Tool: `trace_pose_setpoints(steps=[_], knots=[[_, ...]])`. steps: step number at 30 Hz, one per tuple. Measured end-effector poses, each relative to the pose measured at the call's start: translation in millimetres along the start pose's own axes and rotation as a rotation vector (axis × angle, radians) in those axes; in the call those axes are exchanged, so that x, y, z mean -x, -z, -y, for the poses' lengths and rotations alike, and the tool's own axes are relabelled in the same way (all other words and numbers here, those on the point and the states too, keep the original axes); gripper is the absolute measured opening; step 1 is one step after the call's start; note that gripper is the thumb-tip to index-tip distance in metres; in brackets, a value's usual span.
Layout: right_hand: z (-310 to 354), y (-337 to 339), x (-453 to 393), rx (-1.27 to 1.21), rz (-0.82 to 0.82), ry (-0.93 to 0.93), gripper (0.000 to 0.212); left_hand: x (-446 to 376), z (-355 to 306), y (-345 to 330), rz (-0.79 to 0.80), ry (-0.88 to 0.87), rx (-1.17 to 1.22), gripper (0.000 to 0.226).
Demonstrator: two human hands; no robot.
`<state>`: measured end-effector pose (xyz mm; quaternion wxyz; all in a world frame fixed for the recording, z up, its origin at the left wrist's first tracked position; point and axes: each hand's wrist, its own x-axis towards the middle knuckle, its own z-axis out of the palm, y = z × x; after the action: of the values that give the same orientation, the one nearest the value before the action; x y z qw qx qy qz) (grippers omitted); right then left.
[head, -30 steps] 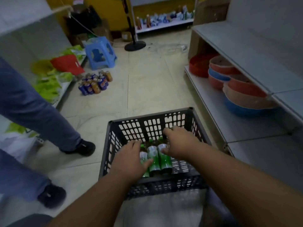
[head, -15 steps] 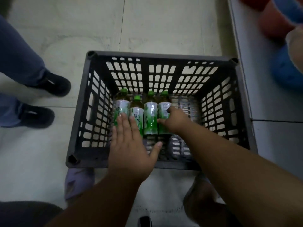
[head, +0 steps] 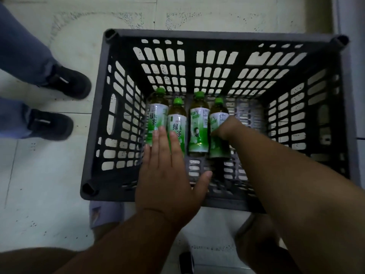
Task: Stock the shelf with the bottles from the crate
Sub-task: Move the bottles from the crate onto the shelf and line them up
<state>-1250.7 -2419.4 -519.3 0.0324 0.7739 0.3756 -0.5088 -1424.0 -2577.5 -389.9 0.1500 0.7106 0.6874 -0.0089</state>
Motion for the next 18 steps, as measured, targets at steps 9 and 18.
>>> trace_pose_setpoints(steps=[9, 18], knots=[[4, 60, 82, -0.458, 0.325, 0.103, 0.065, 0, -3, 18, 0.146, 0.032, 0.047, 0.103], [7, 115, 267, -0.523, 0.266, 0.484, 0.059, 31, -13, 91, 0.146, -0.168, 0.311, 0.110]])
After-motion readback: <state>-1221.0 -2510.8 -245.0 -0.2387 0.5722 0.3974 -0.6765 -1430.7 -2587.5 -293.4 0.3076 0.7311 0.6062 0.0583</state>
